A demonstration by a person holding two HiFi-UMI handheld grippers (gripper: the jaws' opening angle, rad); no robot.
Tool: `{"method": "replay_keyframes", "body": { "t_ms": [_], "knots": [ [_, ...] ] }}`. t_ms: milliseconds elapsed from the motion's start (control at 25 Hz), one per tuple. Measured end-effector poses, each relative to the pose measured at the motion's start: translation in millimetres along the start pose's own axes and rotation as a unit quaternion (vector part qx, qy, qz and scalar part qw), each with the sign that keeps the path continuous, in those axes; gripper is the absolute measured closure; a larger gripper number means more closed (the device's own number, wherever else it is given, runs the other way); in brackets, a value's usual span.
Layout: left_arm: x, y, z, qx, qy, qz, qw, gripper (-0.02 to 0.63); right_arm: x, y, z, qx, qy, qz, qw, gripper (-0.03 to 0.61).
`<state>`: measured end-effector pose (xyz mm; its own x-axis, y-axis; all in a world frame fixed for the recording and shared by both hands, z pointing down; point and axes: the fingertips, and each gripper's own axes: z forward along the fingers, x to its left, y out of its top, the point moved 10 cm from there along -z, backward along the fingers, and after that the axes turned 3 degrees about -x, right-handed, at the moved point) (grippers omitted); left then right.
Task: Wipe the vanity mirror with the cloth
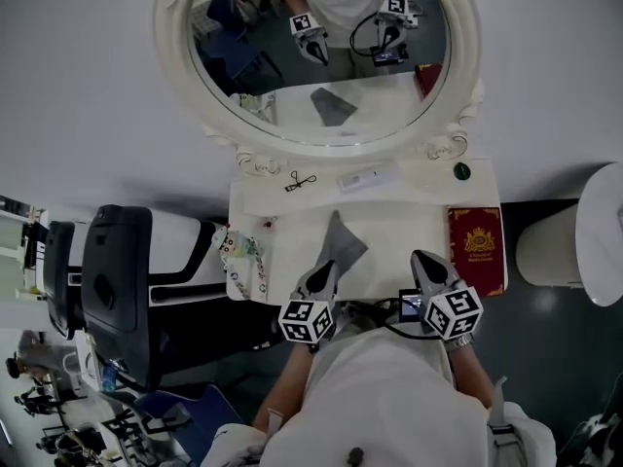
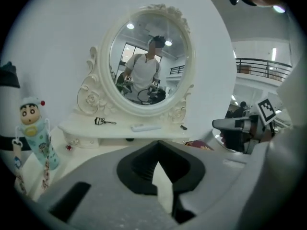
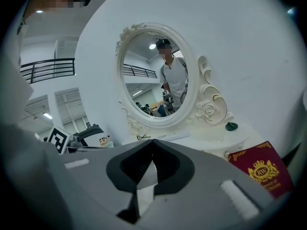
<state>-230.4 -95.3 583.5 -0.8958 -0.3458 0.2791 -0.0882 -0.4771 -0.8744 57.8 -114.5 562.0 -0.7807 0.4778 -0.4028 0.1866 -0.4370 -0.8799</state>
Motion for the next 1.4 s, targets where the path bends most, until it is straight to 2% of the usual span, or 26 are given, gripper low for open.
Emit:
{"method": "replay_keyframes", "body": {
  "t_ms": [120, 200, 360, 480, 600, 760, 880, 960, 1080, 1240, 1400],
  "knots": [
    [-21.6, 14.3, -16.6, -0.041, -0.006, 0.016, 0.9990, 0.607, 3.1, 11.2, -1.4, -0.011, 0.012, -0.007, 1.000, 0.571],
    [-35.7, 23.4, -28.6, -0.077, -0.023, 0.011, 0.9967, 0.607, 8.3, 21.2, -7.6, -0.028, 0.018, -0.010, 0.999, 0.571],
    [-68.6, 35.7, -36.7, -0.157, -0.065, -0.011, 0.9854, 0.607, 17.1, 44.2, -37.5, -0.075, 0.024, 0.000, 0.997, 0.571],
    [-101.9, 43.1, -28.5, -0.189, -0.113, -0.007, 0.9755, 0.607, 26.5, 55.0, -72.4, -0.109, 0.019, -0.002, 0.994, 0.571],
    [-131.8, 54.0, -22.9, -0.207, -0.174, 0.015, 0.9627, 0.607, 32.5, 55.3, -103.0, -0.129, 0.004, -0.017, 0.992, 0.571],
    [-148.9, 63.4, -32.6, -0.219, -0.224, 0.034, 0.9489, 0.608, 35.5, 51.1, -115.9, -0.130, -0.002, -0.032, 0.991, 0.571],
    [-157.8, 53.7, -39.1, -0.202, -0.268, 0.031, 0.9416, 0.607, 38.9, 49.2, -117.1, -0.125, 0.009, -0.044, 0.991, 0.571],
    [-163.1, 44.8, -37.3, -0.183, -0.284, 0.029, 0.9407, 0.607, 40.2, 43.5, -114.5, -0.109, 0.018, -0.042, 0.993, 0.571],
    [-160.8, 40.0, -42.2, -0.183, -0.290, 0.018, 0.9391, 0.607, 54.7, 34.7, -103.1, -0.071, 0.055, -0.061, 0.994, 0.572],
    [-155.4, 37.1, -54.2, -0.196, -0.263, 0.007, 0.9446, 0.607, 79.8, 31.4, -92.6, -0.034, 0.119, -0.115, 0.986, 0.572],
    [-150.9, 31.6, -61.9, -0.199, -0.239, 0.001, 0.9503, 0.607, 75.7, 24.8, -85.9, -0.020, 0.128, -0.084, 0.988, 0.572]
  ]
}}
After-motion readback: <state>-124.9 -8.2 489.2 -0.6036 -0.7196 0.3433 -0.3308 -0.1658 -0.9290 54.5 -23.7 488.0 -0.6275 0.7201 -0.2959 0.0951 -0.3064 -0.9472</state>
